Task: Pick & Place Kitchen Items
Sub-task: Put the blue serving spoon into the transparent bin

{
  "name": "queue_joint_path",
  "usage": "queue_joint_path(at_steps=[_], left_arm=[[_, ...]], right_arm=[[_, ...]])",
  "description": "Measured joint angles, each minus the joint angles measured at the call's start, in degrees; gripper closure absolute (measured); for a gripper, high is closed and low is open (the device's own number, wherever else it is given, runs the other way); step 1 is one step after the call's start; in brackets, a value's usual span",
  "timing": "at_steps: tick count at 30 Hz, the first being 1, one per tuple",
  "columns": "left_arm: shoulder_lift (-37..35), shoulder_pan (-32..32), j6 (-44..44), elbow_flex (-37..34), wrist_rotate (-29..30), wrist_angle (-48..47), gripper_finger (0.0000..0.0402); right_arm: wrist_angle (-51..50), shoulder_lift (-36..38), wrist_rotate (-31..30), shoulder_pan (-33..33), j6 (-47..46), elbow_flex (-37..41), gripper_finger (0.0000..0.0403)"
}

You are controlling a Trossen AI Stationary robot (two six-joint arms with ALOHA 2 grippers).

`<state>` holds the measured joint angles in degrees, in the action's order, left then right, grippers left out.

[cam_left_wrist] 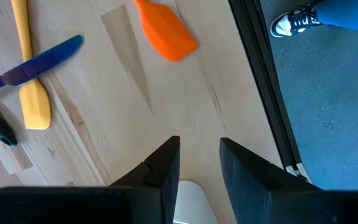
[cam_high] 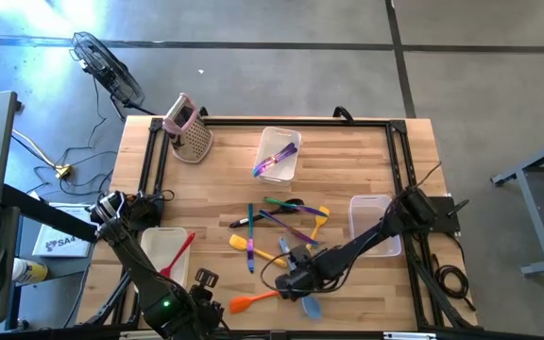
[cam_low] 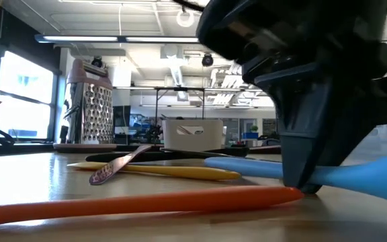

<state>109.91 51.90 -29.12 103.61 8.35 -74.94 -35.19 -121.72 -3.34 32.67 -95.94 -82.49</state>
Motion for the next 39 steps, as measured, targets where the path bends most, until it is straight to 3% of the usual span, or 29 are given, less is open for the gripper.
queue_joint_path(at_steps=[14, 21, 29, 33, 39], left_arm=[[0.0, -0.07, 0.35, 0.02, 0.01, -0.07, 0.0293], [0.0, -0.13, 0.35, 0.02, -0.1, -0.07, 0.0293], [0.0, -0.13, 0.48, 0.02, -0.45, -0.11, 0.0293], [0.0, -0.13, 1.93, 0.02, -0.24, -0.01, 0.0293], [-0.02, -0.13, 2.16, 0.07, 0.1, 0.22, 0.0293]], right_arm=[[-2.31, 1.45, -7.46, 5.06, 3.32, -6.55, 0.0363], [-18.41, 1.6, -13.91, 7.37, 2.87, -15.17, 0.0364], [-54.92, 1.79, -20.87, 11.18, -10.23, -29.0, 0.0362], [-54.89, 5.46, -25.9, 11.74, -9.48, -27.12, 0.0364], [-54.59, 11.48, -27.98, 9.67, -9.29, -20.92, 0.0364]])
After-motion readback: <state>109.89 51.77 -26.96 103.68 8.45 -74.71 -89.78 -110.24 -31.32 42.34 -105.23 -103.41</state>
